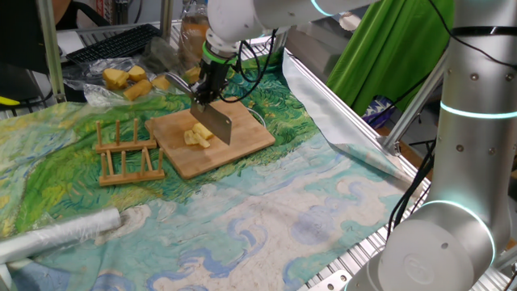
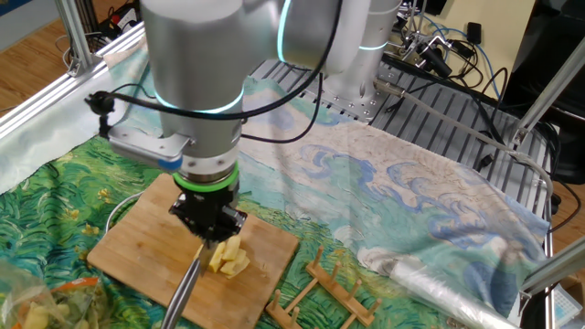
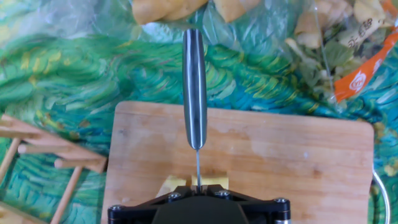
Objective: Chop the potatoes
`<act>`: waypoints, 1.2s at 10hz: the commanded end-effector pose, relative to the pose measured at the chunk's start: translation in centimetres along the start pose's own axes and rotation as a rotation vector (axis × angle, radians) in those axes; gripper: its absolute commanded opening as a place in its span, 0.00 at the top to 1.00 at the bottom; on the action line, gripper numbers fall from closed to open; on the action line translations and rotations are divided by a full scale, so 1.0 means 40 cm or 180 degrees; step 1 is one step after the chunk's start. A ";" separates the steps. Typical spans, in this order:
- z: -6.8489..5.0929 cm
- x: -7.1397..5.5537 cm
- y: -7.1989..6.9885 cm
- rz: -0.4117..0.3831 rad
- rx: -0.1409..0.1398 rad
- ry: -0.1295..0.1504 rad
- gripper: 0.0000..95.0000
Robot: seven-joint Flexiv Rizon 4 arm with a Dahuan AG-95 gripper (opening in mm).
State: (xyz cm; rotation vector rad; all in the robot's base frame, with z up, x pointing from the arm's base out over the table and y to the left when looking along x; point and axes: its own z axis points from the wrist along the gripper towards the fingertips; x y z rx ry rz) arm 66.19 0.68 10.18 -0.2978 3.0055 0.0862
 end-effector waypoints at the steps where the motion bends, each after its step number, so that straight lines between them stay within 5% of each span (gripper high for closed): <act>1: -0.004 0.004 0.001 -0.0008 0.0013 -0.0013 1.00; 6: -0.004 0.016 0.002 -0.0052 0.0092 -0.0007 1.00; 10: 0.147 0.013 0.022 -0.0060 0.0119 -0.0234 1.00; 12: 0.140 0.012 0.020 -0.0048 0.0123 -0.0208 1.00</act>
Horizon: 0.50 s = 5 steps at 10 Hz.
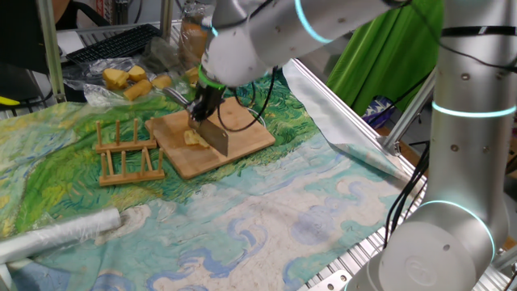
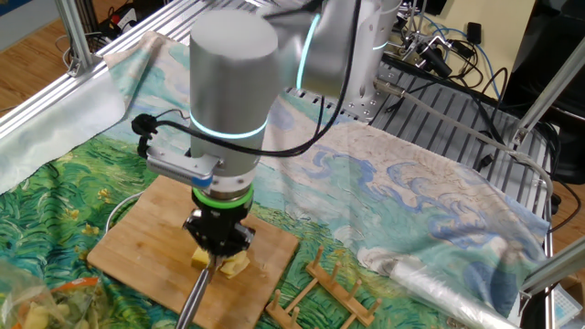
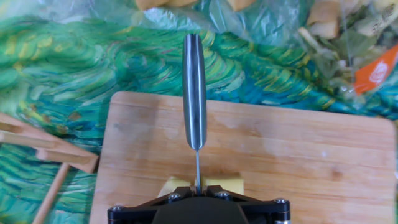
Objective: Chop the potatoes
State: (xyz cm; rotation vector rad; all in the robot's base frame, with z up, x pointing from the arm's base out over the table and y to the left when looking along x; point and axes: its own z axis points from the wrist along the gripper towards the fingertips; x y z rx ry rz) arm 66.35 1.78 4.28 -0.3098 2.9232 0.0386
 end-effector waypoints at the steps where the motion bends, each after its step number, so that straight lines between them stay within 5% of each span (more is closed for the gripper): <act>1: -0.026 0.003 -0.001 0.0023 -0.0010 0.0097 1.00; 5: -0.067 0.009 -0.006 0.0085 -0.0044 0.0180 1.00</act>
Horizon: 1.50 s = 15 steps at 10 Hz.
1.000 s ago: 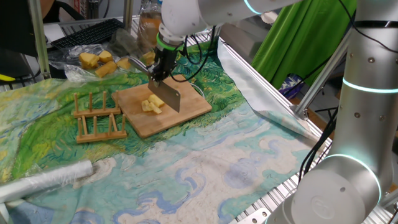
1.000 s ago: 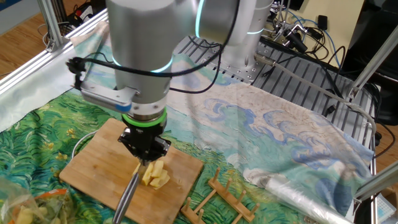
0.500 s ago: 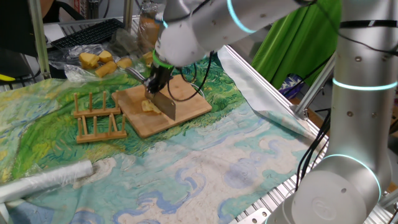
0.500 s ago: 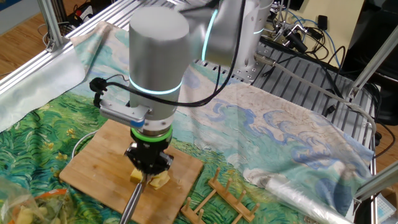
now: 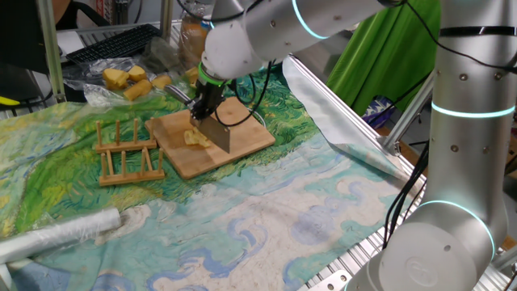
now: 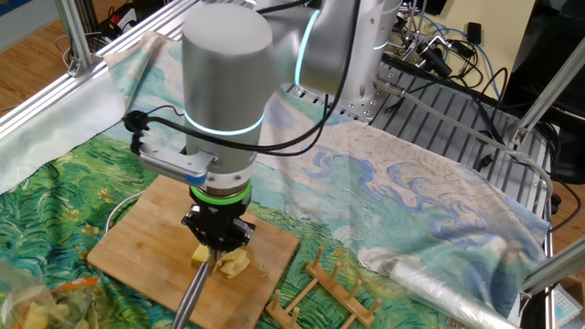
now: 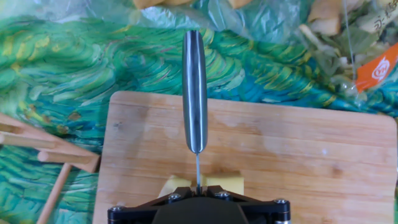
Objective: Chop the potatoes
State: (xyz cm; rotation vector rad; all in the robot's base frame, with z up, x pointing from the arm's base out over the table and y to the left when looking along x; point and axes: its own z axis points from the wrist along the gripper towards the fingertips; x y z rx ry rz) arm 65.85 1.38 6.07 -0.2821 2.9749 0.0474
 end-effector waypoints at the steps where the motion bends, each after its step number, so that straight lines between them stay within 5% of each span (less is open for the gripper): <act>1: -0.037 0.008 -0.002 0.0027 -0.0023 0.0042 1.00; 4: -0.071 0.004 -0.016 0.0165 -0.0105 0.0014 1.00; 7: -0.091 -0.008 -0.031 0.0126 -0.0082 0.0002 1.00; 15: -0.085 -0.006 -0.038 0.0081 -0.0023 0.0000 1.00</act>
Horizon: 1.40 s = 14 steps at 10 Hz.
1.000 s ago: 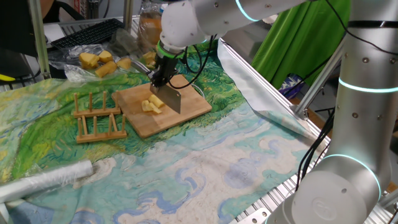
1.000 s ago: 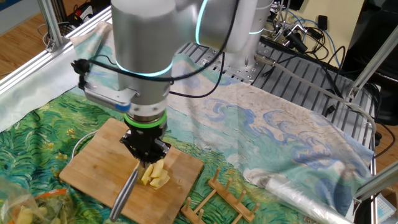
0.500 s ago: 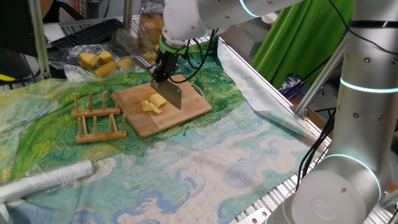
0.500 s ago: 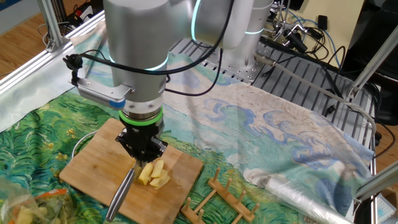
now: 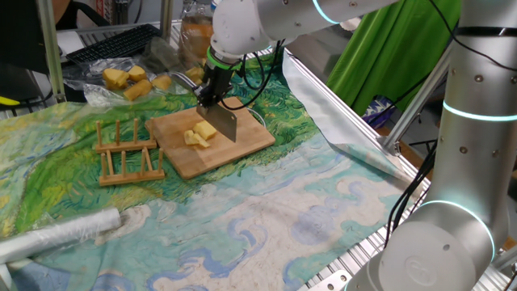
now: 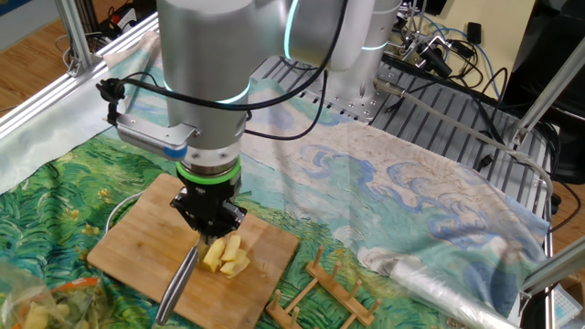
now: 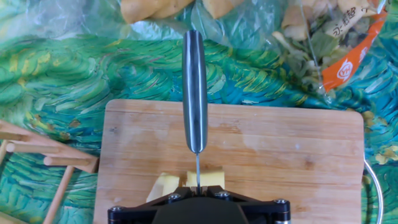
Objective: Chop the potatoes
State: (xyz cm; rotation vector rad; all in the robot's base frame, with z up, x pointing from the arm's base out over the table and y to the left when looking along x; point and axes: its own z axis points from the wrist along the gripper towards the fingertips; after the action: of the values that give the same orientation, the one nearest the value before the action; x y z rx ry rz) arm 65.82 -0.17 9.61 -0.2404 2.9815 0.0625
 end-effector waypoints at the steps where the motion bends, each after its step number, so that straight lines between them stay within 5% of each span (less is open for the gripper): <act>1: 0.015 0.001 -0.004 -0.0016 -0.0003 -0.0007 1.00; 3: 0.074 0.000 0.001 0.0002 -0.0050 -0.0037 1.00; 5: 0.205 0.006 0.021 -0.0017 -0.0021 -0.0242 1.00; 6: 0.218 0.006 0.020 -0.0003 -0.0019 -0.0250 1.00; 8: 0.188 -0.001 0.017 -0.0012 0.0006 -0.0242 1.00; 11: 0.187 -0.013 0.012 -0.0007 -0.0077 -0.0192 1.00; 14: 0.131 -0.012 0.010 -0.0016 -0.0040 -0.0044 1.00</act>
State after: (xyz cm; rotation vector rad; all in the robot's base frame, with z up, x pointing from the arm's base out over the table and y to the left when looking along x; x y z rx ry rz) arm 67.10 0.64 4.26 -0.2449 2.9582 0.0778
